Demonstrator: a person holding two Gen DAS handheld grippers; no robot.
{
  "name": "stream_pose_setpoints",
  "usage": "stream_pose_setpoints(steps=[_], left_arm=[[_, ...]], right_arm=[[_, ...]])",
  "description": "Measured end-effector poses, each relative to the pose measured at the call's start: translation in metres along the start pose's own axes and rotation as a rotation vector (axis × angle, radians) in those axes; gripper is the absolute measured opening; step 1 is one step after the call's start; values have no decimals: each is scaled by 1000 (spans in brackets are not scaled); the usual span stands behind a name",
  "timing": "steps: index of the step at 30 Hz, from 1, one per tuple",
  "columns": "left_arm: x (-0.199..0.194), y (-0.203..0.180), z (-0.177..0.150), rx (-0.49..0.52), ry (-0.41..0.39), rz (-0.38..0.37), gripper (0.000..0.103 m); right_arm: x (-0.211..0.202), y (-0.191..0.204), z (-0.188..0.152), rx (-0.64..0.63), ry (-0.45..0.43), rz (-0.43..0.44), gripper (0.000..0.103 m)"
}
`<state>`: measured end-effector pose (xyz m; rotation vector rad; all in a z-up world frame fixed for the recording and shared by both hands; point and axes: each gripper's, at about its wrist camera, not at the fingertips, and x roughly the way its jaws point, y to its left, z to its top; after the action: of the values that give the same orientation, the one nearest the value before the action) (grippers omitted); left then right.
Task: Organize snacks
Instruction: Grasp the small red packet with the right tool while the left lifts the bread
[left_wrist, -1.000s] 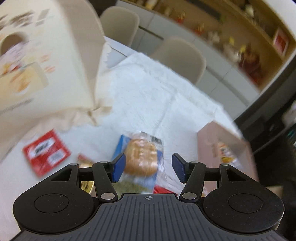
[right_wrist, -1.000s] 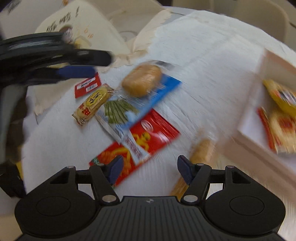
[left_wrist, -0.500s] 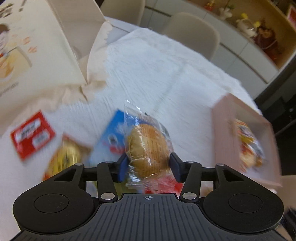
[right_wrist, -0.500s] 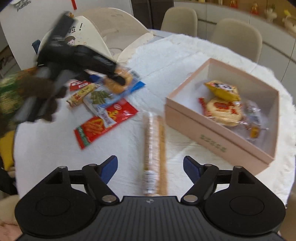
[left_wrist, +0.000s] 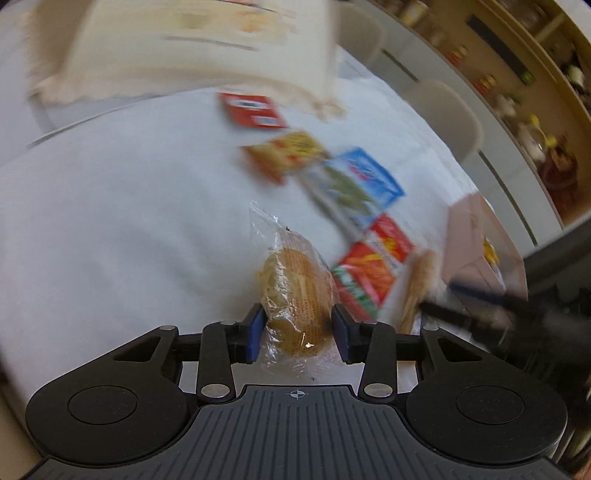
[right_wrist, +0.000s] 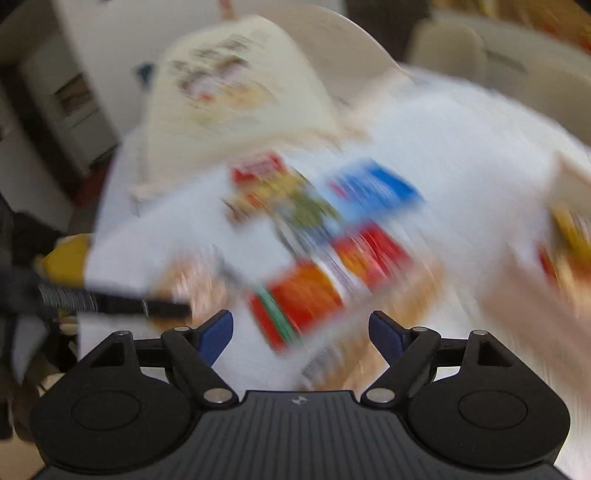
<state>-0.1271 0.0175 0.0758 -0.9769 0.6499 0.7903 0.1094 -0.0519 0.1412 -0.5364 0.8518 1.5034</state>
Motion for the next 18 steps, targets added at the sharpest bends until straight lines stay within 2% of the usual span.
stream_pose_setpoints(steps=[3,7,9,11,14,16,17,18], left_arm=[[-19,20,-3,-37,-36,25,43],[-35,38,-2,-37,-63,47,43],[-34,47,-2,-42,-50,40,43],[-31,52,-2,-35,-27,20,43],[-20,54,0,4,9,-1,43],[-13,55,2,23,27,-19,44],[-10,54,4,34,36,-27,45],[-7,53,5,45,44,-33,45]], right_arm=[[14,26,43,-64,-33,-29,83],[68,41,107,8,-37,-16,87],[105,51,131,-6,-9,0,87],[152,62,150,-69,66,-3,87],[211,74,163,-112,143,-99,87],[244,75,165,-119,235,-163,90],[242,73,165,-94,211,-159,88],[239,73,165,-77,210,-142,77]])
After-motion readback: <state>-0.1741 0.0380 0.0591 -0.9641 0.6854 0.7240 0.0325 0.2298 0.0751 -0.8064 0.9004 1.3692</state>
